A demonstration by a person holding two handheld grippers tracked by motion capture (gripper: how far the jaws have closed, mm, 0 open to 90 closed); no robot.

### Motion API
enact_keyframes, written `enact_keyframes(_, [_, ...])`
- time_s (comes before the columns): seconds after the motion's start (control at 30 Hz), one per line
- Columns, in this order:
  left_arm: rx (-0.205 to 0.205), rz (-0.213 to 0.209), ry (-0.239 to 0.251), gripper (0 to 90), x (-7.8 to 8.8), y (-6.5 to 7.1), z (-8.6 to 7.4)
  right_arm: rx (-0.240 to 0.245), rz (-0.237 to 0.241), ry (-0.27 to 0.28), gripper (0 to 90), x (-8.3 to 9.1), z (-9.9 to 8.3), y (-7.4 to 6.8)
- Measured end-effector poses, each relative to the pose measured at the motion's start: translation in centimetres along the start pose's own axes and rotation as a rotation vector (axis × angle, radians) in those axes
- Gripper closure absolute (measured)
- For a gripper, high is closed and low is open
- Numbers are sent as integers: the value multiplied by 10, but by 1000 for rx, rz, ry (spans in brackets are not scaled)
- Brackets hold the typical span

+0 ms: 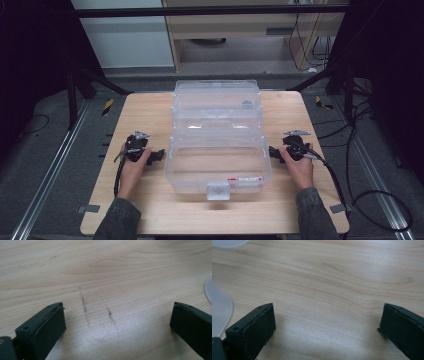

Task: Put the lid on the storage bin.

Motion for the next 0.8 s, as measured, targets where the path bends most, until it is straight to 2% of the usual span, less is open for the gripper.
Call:
enact_keyframes(0.1, [-8, -15, -1, 0, 4, 1, -4, -9, -4, -1, 5, 4, -4, -1])
enact_keyframes(0.2, [-7, -10, 2, 0, 7, -1, -6, 0, 7, 1, 7, 6, -5, -2])
enact_keyframes(0.3, [9, -28, 16, 34, 11, -2, -6, 21, 18, 21, 70, 9, -7, -2])
enact_keyframes(0.37, [6, -35, 29, 34, 17, -2, -4, 51, -7, 32, 80, 14, -7, 1])
enact_keyframes(0.4, [6, -35, 29, 37, 17, -2, -4, 51, -7, 32, 80, 14, -7, 1])
enact_keyframes(0.43, [3, -44, 49, 38, 23, -1, 0, 79, -36, 55, 81, 21, -6, 4])
enact_keyframes(0.53, [36, -49, 67, 37, 33, -2, 3, 105, -47, 70, 86, 30, -5, 6])
enact_keyframes(0.57, [27, -61, 63, 38, 36, -2, 5, 96, -45, 74, 92, 35, -5, 4])
enact_keyframes(0.6, [23, -67, 61, 39, 40, -1, 6, 111, -42, 80, 94, 39, -4, 3])
enact_keyframes(0.63, [23, -67, 61, 39, 40, -1, 6, 135, -46, 84, 94, 45, -2, 3])
enact_keyframes(0.7, [-10, -89, 63, 39, 55, 3, 6, 186, -60, 85, 95, 57, -1, 2])
enact_keyframes(0.8, [-63, -106, 28, 42, 72, 8, 3, 253, -67, 68, 87, 78, 0, 4])
Point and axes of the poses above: each handheld gripper's, and its own axes: x roughly backward along the jaws, z roughly out of its top, y roughly to its right, the point moved 8 cm from there along -x, roughly forward along the jaws, and after that the axes turned 13 degrees about x, right-handed, at the moved point
